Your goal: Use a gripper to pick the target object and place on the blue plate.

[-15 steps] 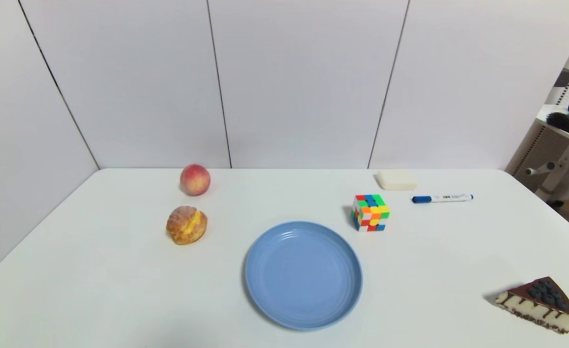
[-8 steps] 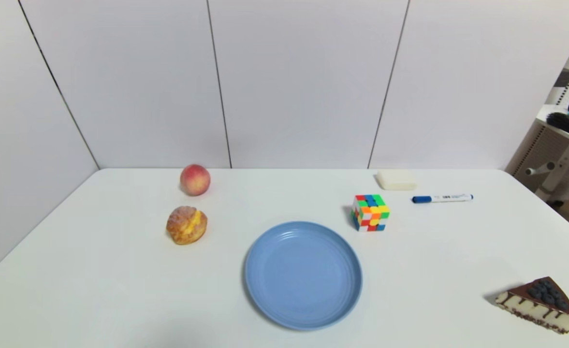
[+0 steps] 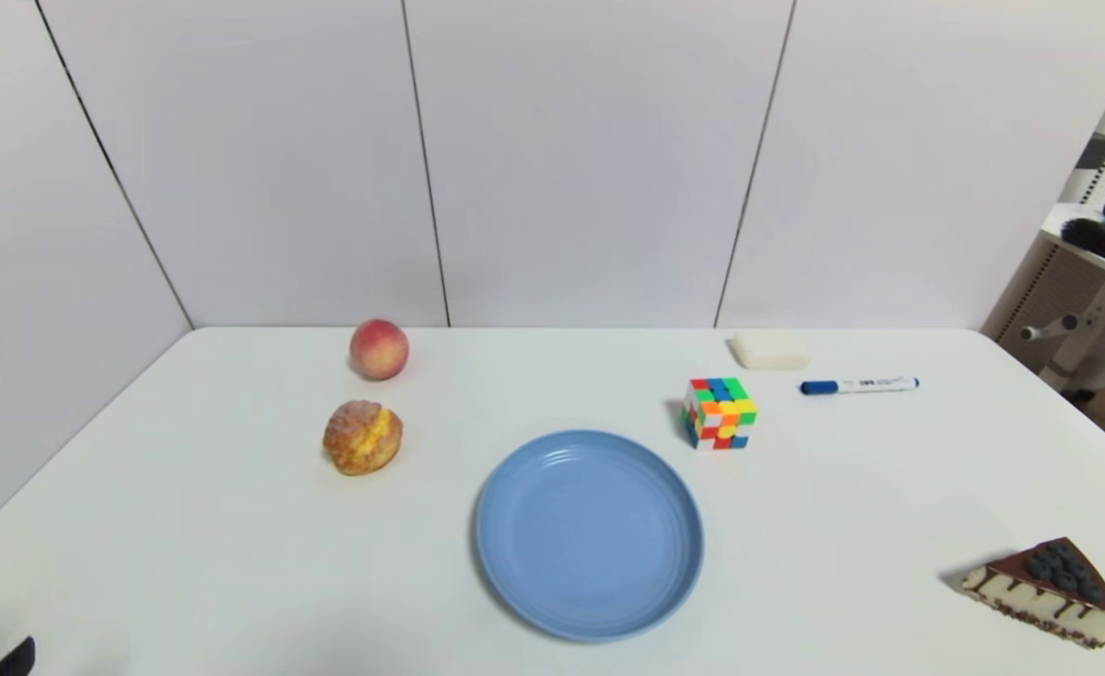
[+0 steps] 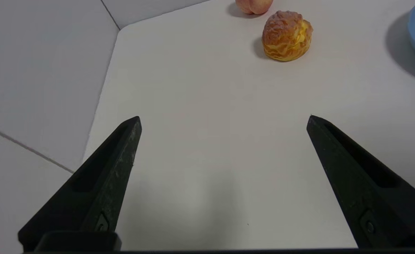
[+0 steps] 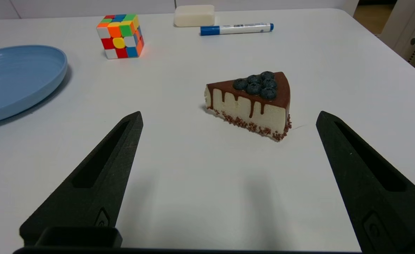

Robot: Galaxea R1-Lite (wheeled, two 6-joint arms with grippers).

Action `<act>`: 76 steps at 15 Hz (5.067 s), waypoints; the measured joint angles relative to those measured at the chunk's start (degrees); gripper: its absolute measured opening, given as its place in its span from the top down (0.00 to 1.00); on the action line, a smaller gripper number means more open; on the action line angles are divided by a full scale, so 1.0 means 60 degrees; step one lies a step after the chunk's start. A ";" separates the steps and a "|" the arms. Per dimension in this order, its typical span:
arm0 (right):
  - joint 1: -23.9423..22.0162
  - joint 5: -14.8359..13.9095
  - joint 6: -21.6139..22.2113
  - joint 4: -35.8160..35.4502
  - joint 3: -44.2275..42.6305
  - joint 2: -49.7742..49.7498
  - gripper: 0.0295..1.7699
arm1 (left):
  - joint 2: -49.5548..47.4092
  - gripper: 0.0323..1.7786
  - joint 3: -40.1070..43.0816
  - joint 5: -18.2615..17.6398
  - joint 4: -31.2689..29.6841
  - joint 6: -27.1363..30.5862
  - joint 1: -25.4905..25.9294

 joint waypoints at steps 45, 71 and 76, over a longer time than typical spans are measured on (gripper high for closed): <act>-0.0004 0.0000 0.0002 0.0004 0.0000 0.0000 0.04 | 1.4747 0.27 -0.9752 -0.1621 0.3773 0.1341 -0.2030; -0.0004 -0.0002 0.0000 0.0004 0.0000 0.0000 0.04 | 1.4812 0.55 -1.1614 -0.1650 0.4311 0.1380 -0.7767; -0.0004 0.0000 0.0002 0.0000 0.0000 0.0000 0.04 | 1.5955 0.55 -1.2371 -0.1660 0.4362 0.1420 -0.8030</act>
